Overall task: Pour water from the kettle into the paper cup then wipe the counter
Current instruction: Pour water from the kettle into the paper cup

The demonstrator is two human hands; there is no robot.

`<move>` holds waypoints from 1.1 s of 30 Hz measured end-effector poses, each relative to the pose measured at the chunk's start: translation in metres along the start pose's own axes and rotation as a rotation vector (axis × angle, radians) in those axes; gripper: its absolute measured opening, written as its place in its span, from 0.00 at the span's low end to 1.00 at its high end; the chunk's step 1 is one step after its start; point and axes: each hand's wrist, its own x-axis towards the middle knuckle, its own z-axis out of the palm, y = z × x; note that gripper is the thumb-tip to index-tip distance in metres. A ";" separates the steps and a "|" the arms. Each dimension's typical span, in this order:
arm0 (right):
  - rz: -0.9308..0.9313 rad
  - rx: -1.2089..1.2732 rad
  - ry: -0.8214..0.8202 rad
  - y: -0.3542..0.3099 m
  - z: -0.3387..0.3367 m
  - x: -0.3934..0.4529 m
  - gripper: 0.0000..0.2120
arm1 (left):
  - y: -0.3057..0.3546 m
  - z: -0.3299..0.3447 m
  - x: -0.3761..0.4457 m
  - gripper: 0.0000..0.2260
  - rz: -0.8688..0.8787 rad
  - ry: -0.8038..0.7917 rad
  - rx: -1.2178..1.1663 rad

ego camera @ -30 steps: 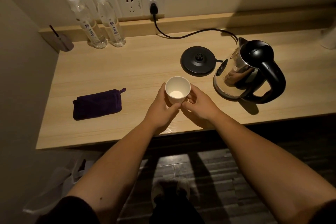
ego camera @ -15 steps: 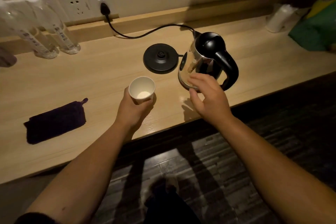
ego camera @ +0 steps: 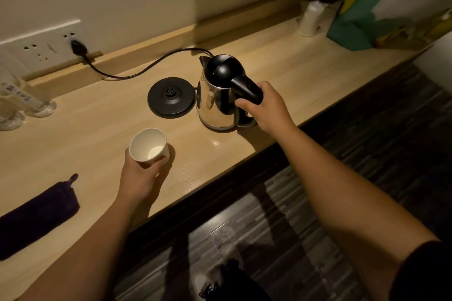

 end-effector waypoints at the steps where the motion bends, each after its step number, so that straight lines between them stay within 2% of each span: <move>1: 0.010 0.041 -0.008 0.000 0.000 0.000 0.19 | -0.002 -0.001 0.002 0.33 -0.004 0.001 0.015; 7: 0.000 0.115 0.057 0.005 0.003 0.000 0.17 | -0.009 -0.003 0.010 0.35 0.000 -0.003 0.067; 15: -0.184 -0.070 -0.049 -0.031 -0.010 -0.007 0.17 | 0.006 0.000 0.000 0.29 -0.008 -0.013 -0.028; 25: -0.401 -0.499 -0.409 -0.108 0.011 -0.018 0.19 | 0.001 -0.009 0.000 0.30 0.012 -0.006 -0.007; 28: -0.481 -0.639 -0.457 -0.120 0.020 -0.018 0.18 | -0.003 -0.008 0.001 0.30 0.000 -0.005 -0.051; 33: -0.504 -0.717 -0.530 -0.137 0.026 -0.015 0.19 | -0.007 -0.008 0.004 0.32 0.004 0.005 -0.044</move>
